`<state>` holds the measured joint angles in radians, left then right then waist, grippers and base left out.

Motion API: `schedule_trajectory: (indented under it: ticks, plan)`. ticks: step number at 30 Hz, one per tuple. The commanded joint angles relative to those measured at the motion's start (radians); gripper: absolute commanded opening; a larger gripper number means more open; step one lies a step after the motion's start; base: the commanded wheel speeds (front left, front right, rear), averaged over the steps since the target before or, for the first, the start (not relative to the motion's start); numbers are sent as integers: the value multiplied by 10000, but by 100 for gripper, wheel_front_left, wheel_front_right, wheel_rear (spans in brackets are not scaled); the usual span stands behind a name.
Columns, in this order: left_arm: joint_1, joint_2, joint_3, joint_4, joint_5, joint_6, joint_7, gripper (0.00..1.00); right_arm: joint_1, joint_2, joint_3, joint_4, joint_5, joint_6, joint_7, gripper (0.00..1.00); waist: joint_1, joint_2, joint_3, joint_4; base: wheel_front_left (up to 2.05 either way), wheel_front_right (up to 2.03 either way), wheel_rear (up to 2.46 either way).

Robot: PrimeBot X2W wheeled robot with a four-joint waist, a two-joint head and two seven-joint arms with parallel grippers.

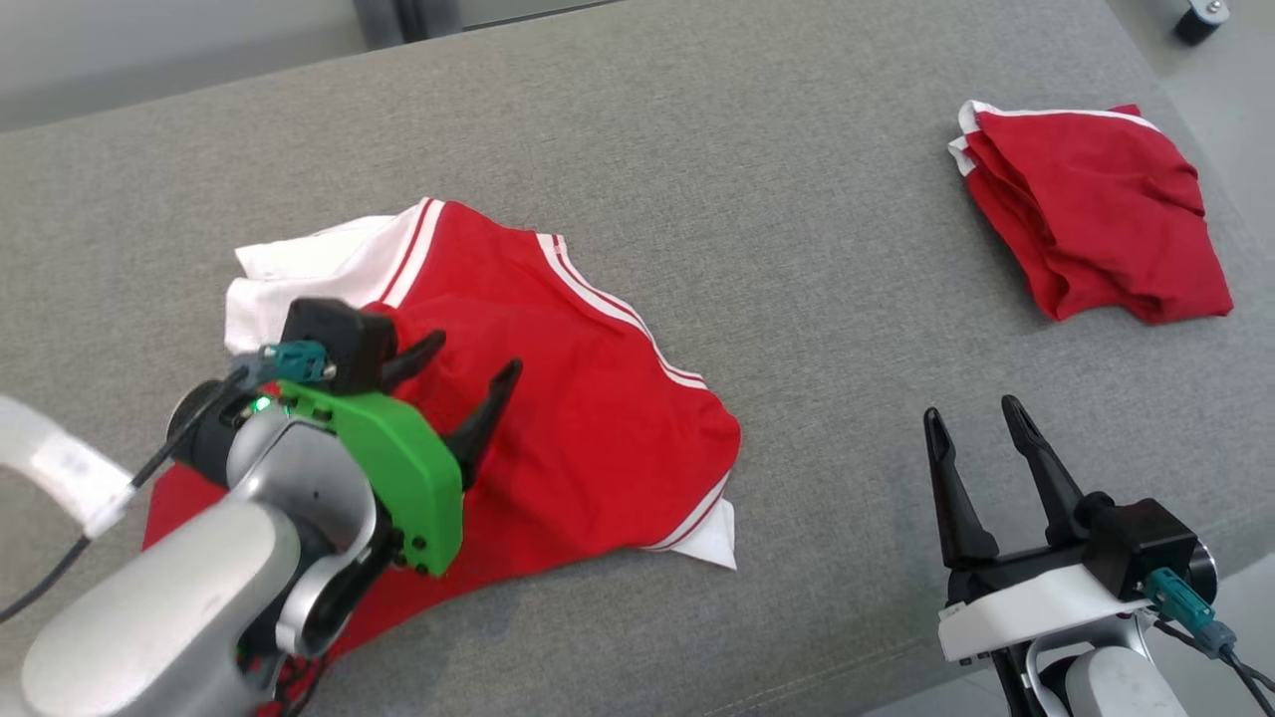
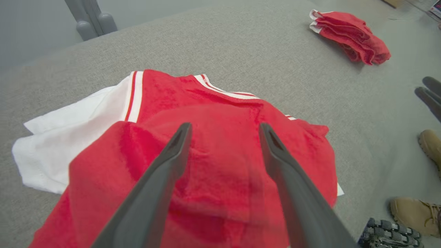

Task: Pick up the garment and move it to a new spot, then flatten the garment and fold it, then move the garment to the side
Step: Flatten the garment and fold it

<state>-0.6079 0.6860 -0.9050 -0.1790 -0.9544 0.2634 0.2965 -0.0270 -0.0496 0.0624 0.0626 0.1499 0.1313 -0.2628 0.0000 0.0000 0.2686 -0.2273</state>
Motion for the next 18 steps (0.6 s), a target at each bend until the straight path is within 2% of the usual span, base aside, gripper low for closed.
schedule_trajectory:
  ticks: [1,7,15,16,17,18]
  plan:
    - [-470,-303,-132,497,207,-111,172,100,17,-19,14,-15,68,-11,-26,100,0,0,137,-392,0,0,0]
    - [-1418,-491,-927,2122,935,-661,1046,100,221,-22,-63,-56,106,-11,-26,100,0,0,105,-873,0,0,0]
    - [-1987,-77,-1941,3261,1658,-1387,2347,100,376,-19,-118,-73,101,-11,-26,100,0,0,13,-1004,0,0,0]
    - [-2035,-96,-2014,3393,1705,-1438,2459,92,362,-20,-117,-64,105,-11,-26,100,0,0,4,-994,0,0,0]
    - [-2035,-96,-2014,3393,1705,-1438,2459,92,362,-20,-117,-64,105,-11,-26,100,0,0,4,-994,0,0,0]
    - [-2078,-119,-2086,3510,1710,-1509,2572,49,344,-20,-123,-56,106,-11,-26,100,0,0,-8,-978,0,0,0]
